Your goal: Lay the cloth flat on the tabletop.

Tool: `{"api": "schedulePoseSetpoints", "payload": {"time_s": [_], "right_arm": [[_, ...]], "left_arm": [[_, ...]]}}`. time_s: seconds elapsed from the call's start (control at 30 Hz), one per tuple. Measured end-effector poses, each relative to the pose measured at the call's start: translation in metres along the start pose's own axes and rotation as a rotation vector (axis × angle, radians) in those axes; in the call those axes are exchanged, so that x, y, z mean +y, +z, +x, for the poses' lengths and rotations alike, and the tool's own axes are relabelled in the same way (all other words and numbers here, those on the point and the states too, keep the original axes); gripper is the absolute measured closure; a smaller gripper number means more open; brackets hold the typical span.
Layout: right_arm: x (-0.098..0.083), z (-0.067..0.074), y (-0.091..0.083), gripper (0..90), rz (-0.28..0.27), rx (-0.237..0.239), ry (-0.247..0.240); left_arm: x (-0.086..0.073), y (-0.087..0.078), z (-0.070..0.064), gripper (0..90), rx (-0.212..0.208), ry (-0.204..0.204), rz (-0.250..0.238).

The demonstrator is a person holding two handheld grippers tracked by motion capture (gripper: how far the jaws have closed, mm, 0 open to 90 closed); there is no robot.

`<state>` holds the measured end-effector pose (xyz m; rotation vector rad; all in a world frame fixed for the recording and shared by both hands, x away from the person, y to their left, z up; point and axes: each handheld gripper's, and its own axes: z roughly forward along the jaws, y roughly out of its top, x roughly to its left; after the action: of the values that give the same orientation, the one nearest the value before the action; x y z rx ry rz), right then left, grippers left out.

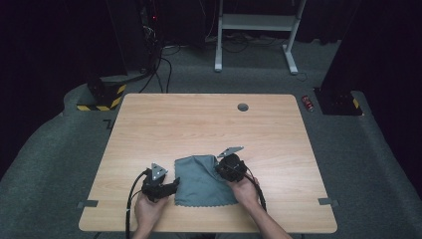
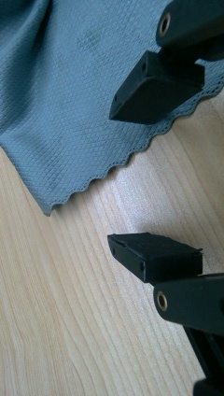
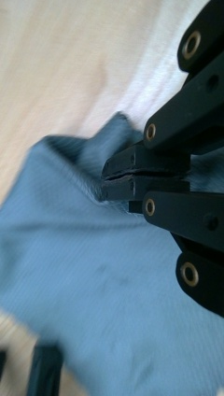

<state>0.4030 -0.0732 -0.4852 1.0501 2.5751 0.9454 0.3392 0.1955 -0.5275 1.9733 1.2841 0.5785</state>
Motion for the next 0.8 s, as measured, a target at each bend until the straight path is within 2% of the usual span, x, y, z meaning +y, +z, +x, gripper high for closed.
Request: {"api": "schedulePoseSetpoints", "payload": {"time_s": [0.03,0.07,0.1,0.2,0.23,0.27,0.3,0.33,0.37,0.43,0.47,0.57,0.63,0.67,0.7,0.77,0.8], "right_arm": [[0.004,0.009,-0.01,88.1,-0.038,0.006,-0.033],[0.004,0.009,-0.01,88.1,-0.038,0.006,-0.033],[0.008,0.018,-0.018,88.0,-0.064,0.024,-0.076],[0.01,0.027,-0.024,88.0,-0.081,0.042,-0.105],[0.007,0.039,-0.026,88.0,-0.084,0.087,-0.131],[0.004,0.047,-0.023,87.9,-0.068,0.102,-0.159],[0.004,0.047,-0.023,87.9,-0.068,0.102,-0.159],[-0.006,0.062,-0.013,87.7,-0.019,0.114,-0.219],[-0.006,0.062,-0.013,87.7,-0.019,0.114,-0.219],[-0.017,0.071,0.0,87.0,0.035,0.131,-0.247],[-0.025,0.072,0.007,81.2,0.055,0.133,-0.226],[-0.026,0.069,0.006,76.7,0.04,0.138,-0.208],[-0.023,0.061,-0.007,73.0,-0.009,0.119,-0.181],[-0.023,0.061,-0.007,73.0,-0.009,0.119,-0.181],[-0.021,0.054,-0.019,72.7,-0.044,0.108,-0.158],[-0.02,0.051,-0.023,72.7,-0.055,0.101,-0.149],[-0.018,0.042,-0.035,73.1,-0.087,0.085,-0.123]], "left_arm": [[0.0,0.0,0.0,34.2,0.0,0.0,0.0],[0.0,0.0,0.0,34.2,0.0,0.0,0.0],[0.0,0.0,0.0,34.2,0.0,0.0,0.0],[0.0,0.0,0.0,34.2,0.0,0.0,0.0],[0.0,0.0,0.0,34.2,0.0,0.0,0.0],[0.0,0.0,0.0,34.2,0.0,0.0,0.0],[0.0,0.0,0.0,34.2,0.0,0.0,0.0],[0.0,0.0,0.0,34.2,0.0,0.0,0.0],[0.0,0.0,0.0,34.2,0.0,0.0,0.0],[0.0,0.0,0.0,34.2,0.0,-0.001,0.0],[0.0,0.0,0.0,34.0,-0.001,0.0,0.0],[0.0,0.0,0.0,34.0,0.0,0.0,0.0],[0.0,0.0,0.0,34.0,0.0,0.0,0.0],[0.0,0.0,0.0,34.0,0.0,0.0,0.0],[0.0,0.0,0.0,34.0,0.0,0.0,0.0],[0.0,0.0,0.0,34.0,0.0,0.0,0.0],[0.0,0.0,0.0,34.0,0.0,0.0,0.0]]}}
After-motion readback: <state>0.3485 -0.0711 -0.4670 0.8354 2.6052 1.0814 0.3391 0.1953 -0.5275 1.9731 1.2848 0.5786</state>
